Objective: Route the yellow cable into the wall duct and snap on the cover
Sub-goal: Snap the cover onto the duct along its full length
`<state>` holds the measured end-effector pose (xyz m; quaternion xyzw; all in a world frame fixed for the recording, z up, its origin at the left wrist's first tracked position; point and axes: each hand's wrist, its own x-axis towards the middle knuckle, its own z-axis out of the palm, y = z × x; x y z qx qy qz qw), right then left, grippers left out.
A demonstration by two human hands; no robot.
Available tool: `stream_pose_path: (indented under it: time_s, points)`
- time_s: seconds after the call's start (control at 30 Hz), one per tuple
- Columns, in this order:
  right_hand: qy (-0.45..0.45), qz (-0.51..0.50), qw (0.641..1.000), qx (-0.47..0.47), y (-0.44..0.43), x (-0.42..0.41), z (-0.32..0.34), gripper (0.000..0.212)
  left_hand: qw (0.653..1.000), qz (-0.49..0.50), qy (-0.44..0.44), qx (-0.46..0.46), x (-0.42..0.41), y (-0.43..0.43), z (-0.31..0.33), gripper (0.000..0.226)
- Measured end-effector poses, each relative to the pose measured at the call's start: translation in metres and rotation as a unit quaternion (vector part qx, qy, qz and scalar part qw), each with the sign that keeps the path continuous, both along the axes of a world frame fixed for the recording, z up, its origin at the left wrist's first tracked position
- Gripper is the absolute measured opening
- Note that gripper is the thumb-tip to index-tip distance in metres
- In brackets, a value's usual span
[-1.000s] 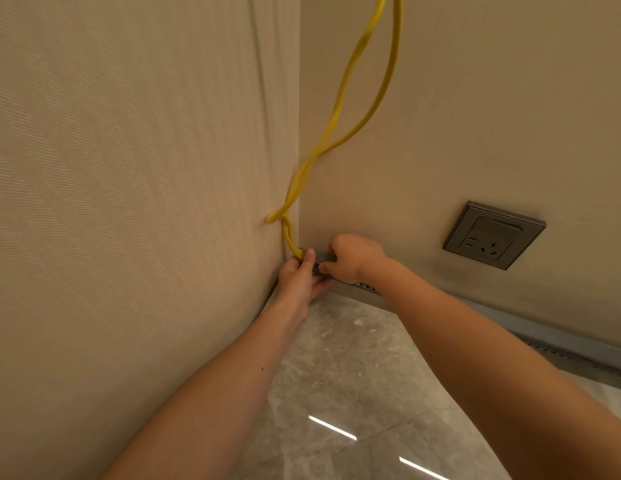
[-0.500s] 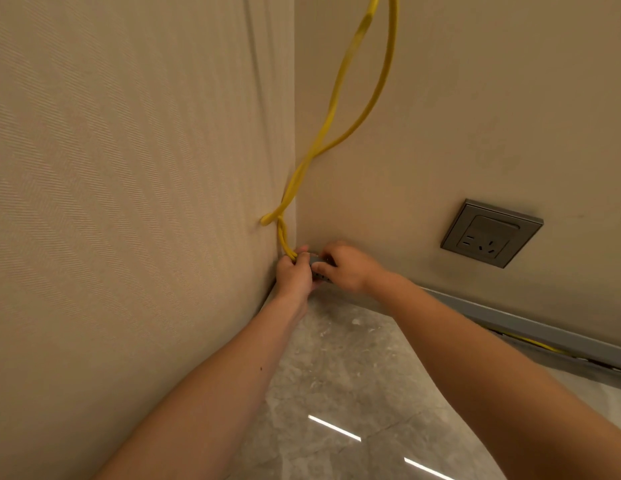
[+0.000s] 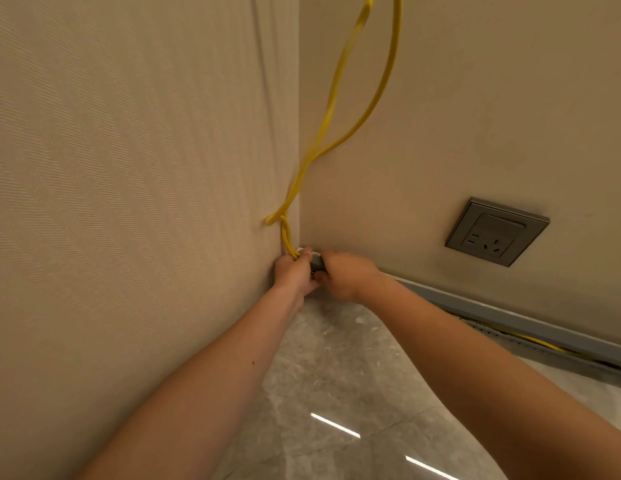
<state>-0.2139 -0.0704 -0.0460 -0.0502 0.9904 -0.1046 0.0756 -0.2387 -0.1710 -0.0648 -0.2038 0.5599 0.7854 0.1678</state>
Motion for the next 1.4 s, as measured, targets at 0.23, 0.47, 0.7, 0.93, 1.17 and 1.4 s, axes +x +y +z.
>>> stream_pose_path:
  time_s: [0.23,0.47,0.7,0.93,1.17,1.4]
  points:
    - [-0.001,0.048,0.998,0.037,0.006,0.007,-0.002,0.037,0.998,-0.006,0.014,-0.056,0.002,-0.003,0.005,0.019]
    - [0.053,0.055,0.997,0.016,0.011,0.006,0.0,0.03,0.997,-0.016,0.055,-0.049,0.01,-0.01,0.003,0.015]
    - [0.001,0.049,0.998,-0.045,0.017,-0.003,0.01,0.024,0.974,-0.029,0.068,0.215,0.027,-0.001,-0.01,0.019]
    - [-0.075,0.055,0.994,-0.059,0.014,-0.003,0.021,0.018,0.988,-0.015,0.098,0.119,0.033,0.001,-0.02,0.016]
    - [-0.045,0.069,0.997,0.009,0.015,0.003,0.029,0.027,0.986,-0.004,0.115,0.121,0.036,0.001,-0.022,0.021]
    - [-0.009,0.067,0.995,0.071,0.013,0.007,0.022,0.038,0.988,0.01,0.101,0.117,0.035,0.001,-0.02,0.013]
